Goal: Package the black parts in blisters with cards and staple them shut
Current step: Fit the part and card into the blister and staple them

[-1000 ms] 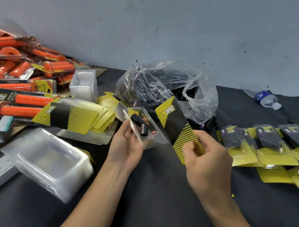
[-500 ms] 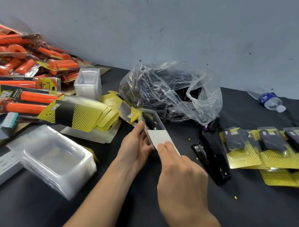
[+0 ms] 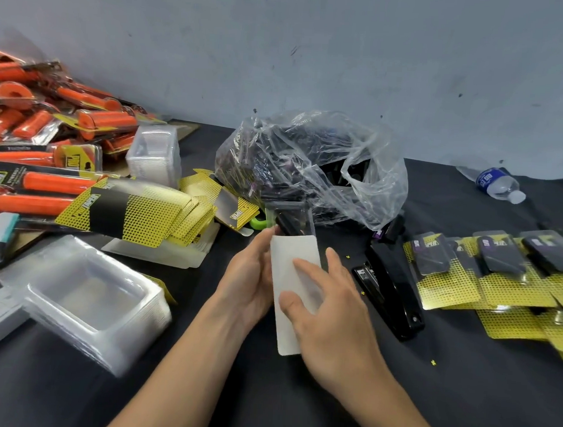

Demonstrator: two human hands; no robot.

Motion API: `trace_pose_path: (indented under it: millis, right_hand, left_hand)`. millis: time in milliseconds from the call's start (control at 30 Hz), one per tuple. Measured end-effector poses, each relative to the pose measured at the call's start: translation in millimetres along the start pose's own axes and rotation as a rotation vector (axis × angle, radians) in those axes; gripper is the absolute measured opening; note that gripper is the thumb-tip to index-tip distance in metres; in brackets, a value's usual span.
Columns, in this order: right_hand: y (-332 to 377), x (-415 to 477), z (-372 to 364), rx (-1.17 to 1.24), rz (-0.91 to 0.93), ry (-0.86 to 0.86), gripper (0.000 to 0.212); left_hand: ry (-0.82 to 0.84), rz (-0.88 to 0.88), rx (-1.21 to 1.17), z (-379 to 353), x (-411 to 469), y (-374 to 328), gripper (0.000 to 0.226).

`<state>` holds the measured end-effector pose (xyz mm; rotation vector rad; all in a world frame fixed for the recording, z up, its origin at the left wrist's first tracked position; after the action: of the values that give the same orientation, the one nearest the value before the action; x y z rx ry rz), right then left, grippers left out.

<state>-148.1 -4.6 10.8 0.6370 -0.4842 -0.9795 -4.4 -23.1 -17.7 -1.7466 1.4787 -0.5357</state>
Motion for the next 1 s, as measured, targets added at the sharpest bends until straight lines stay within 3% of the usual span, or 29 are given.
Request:
trace_pose_path:
  millis: [133, 267, 367, 500, 600, 700, 800, 1000]
  right_hand:
    - [-10.2, 2.3, 4.7, 0.124, -0.069, -0.095, 0.038]
    - [-22.6, 7.1, 10.2, 0.334, -0.142, -0.168, 0.047]
    - [-34.2, 12.4, 11.5, 0.528, -0.188, -0.146, 0.052]
    - [-47.5, 21.2, 12.0, 0.605, -0.237, -0.059, 0.059]
    - [-52.2, 26.1, 16.4, 0.497, -0.218, -0.065, 0.04]
    - [-53.7, 26.4, 16.1, 0.409, -0.21, -0.066, 0.023]
    - [-52.9, 26.5, 14.0, 0.396, -0.2, -0.062, 0.022]
    - [-57.6, 25.7, 11.3, 0.482, -0.254, -0.016, 0.026]
  left_hand:
    - [-0.033, 0.042, 0.052, -3.2, -2.8, 4.0, 0.021]
    - [-0.101, 0.012, 0.201, -3.0, -2.5, 6.2, 0.013]
    - [-0.212, -0.083, 0.35, 3.1, -4.3, 0.5, 0.025]
    - [-0.424, -0.238, 0.785, 11.1, -12.0, -11.5, 0.017]
    - [-0.546, -0.248, 1.046, 10.0, -19.3, -15.3, 0.02]
    - [-0.551, -0.216, 1.126, 8.5, -19.3, -14.8, 0.028]
    - [-0.512, -0.227, 1.15, 6.7, -17.3, -14.1, 0.029]
    - [-0.436, -0.232, 0.983, 6.4, -15.6, -12.5, 0.027]
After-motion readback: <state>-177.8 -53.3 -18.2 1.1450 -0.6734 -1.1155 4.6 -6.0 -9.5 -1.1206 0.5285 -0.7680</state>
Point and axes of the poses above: each hand's wrist, its own x-axis towards the middle knuckle, its own z-axis out of the back of the hand, y = z × x, the point moved 5 cm from there along x, towards the middle knuckle, and after that the axes turned 5 degrees about y, right-handed, at the moved point
